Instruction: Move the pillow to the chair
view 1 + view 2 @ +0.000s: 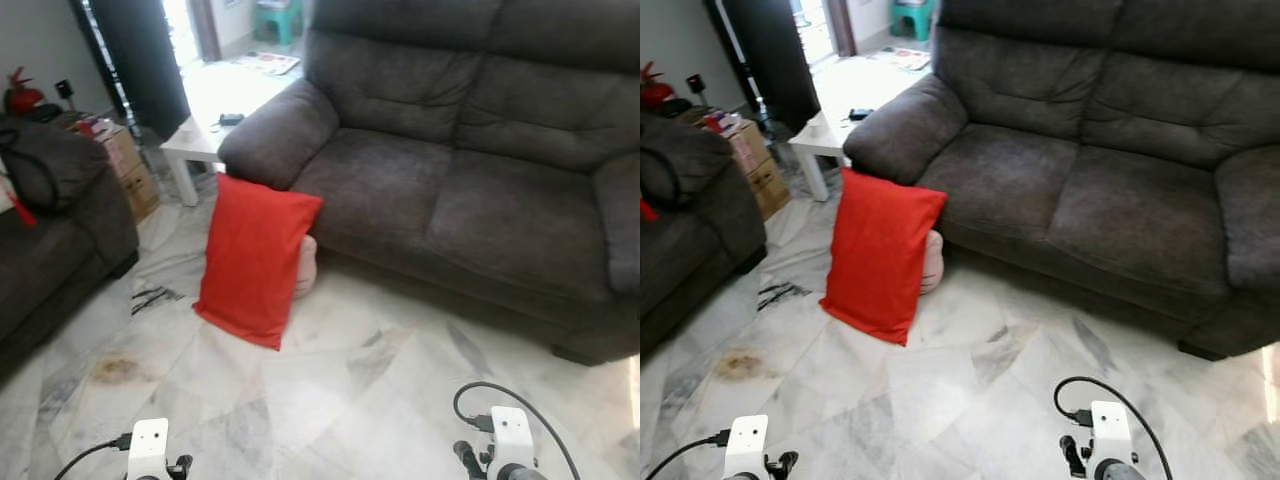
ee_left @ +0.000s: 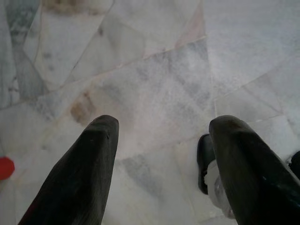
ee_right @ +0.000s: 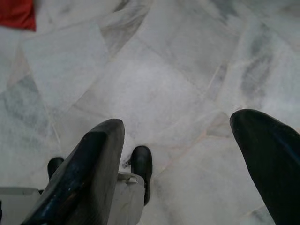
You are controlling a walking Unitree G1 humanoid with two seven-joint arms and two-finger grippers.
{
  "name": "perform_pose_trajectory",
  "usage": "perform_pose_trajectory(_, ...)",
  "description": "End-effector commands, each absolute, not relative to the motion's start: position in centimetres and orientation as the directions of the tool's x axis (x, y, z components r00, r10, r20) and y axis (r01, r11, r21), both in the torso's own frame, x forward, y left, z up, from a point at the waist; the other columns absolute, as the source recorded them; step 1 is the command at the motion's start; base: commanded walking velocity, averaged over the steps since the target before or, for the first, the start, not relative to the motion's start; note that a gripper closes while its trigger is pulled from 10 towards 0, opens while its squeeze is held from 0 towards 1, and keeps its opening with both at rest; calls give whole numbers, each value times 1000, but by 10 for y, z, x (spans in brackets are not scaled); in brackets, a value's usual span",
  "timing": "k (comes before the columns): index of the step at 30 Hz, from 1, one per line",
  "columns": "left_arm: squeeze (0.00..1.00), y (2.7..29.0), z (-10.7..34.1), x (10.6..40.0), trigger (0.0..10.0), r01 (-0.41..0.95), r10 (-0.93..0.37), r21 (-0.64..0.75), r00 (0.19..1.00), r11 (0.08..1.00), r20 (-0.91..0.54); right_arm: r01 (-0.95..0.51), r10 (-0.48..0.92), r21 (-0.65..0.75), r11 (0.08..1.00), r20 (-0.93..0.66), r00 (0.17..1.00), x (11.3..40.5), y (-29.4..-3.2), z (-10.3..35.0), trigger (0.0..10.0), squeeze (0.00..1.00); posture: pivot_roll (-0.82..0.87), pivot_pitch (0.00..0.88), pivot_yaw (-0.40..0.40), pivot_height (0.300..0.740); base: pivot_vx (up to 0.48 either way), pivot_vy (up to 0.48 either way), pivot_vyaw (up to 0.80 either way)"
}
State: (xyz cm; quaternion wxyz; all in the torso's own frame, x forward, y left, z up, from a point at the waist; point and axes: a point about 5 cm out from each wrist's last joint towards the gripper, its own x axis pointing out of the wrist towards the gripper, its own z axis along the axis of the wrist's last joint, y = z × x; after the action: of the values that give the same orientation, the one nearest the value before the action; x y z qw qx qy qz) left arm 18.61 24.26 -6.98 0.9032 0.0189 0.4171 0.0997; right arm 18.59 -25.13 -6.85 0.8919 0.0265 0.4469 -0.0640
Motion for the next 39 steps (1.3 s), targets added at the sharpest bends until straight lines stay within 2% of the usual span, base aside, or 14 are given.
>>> perform_pose_trajectory(1,0,244,-69,185,10000,-163,206,132,636,978,-743,158,-93,3,987,-800,593,185,-253,-68,10000,0,-6,54,25,740,0,0,0)
perform_pose_trajectory(17,0,244,-69,186,10000,-150,200,135,634,979,-747,144,-86,1,990,-800,594,186,-252,-68,10000,0,-4,51,25,740,0,0,0)
perform_pose_trajectory(22,0,244,-70,186,10000,-150,200,134,634,979,-747,103,-83,-26,994,-797,598,187,-252,-67,10000,0,-3,44,25,740,255,0,0)
perform_pose_trajectory(27,0,244,-70,186,10000,-150,198,132,634,980,-748,115,-80,-14,993,-797,599,187,-252,-68,10000,0,-3,41,25,740,288,0,760)
perform_pose_trajectory(39,0,243,-69,187,10000,-149,195,129,636,980,-747,112,-74,-9,994,-803,591,187,-251,-68,10000,0,-5,13,23,740,299,0,0)
